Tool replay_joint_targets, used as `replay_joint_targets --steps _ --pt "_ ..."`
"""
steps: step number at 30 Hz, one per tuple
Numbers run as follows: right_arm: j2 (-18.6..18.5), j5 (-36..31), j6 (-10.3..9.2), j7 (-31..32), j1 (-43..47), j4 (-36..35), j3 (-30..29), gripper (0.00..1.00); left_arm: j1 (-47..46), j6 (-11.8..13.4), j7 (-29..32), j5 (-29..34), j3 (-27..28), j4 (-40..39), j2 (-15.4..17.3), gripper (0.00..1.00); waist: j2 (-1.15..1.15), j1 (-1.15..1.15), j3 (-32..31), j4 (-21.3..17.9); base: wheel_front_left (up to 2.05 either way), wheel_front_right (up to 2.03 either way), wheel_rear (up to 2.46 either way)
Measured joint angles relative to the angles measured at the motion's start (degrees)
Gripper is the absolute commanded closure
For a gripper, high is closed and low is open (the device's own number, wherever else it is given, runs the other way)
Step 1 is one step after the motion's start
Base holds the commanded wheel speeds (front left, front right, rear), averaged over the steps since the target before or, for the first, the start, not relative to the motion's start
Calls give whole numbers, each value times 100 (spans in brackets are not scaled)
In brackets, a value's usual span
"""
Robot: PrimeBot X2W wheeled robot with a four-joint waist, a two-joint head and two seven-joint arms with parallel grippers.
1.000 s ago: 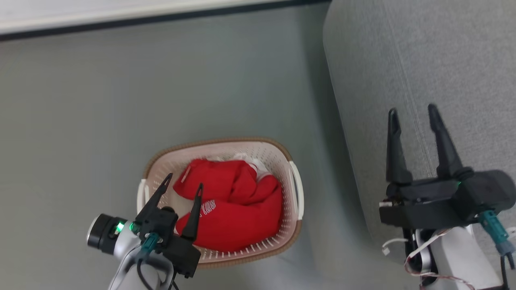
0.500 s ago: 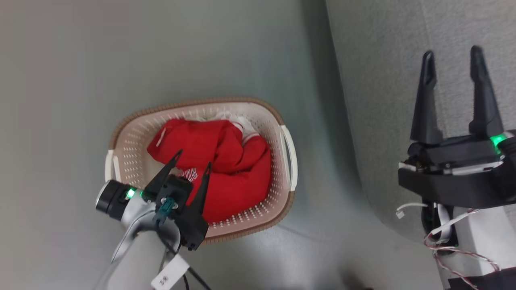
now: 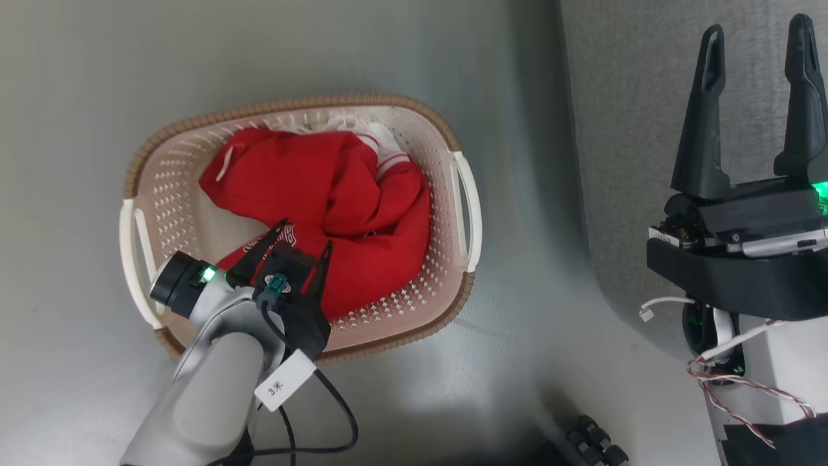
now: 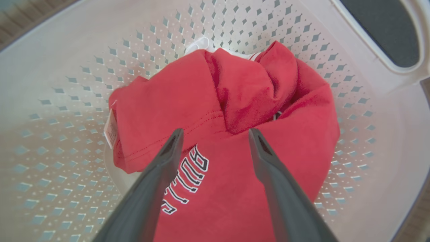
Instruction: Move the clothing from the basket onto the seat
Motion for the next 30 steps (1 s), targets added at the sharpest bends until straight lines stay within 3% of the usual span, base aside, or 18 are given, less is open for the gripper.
replay_joint_targets --steps 16,17,18,19,20,30 --pt "82 -42 5 0 -181 32 149 0 -530 2 213 4 51 695 15 0 0 -1 408 -155 0 0 0" --pt "85 -43 5 0 -181 41 151 0 -543 2 221 4 52 739 5 9 0 -1 414 -163 0 0 0" --pt "87 -43 5 0 -181 52 151 0 -562 2 221 4 52 789 -5 57 0 -1 417 -169 0 0 0" --pt "90 -45 5 0 -181 79 151 0 -584 3 221 4 51 837 -13 93 0 -1 415 -174 0 0 0" --pt "92 -51 5 0 -181 130 148 0 -598 3 220 4 47 875 -20 100 0 -1 406 -177 0 0 0" --pt "99 -60 23 0 -195 513 80 0 -619 -56 -142 -129 14 1081 -174 100 -1 -1 92 -91 0 0 0"
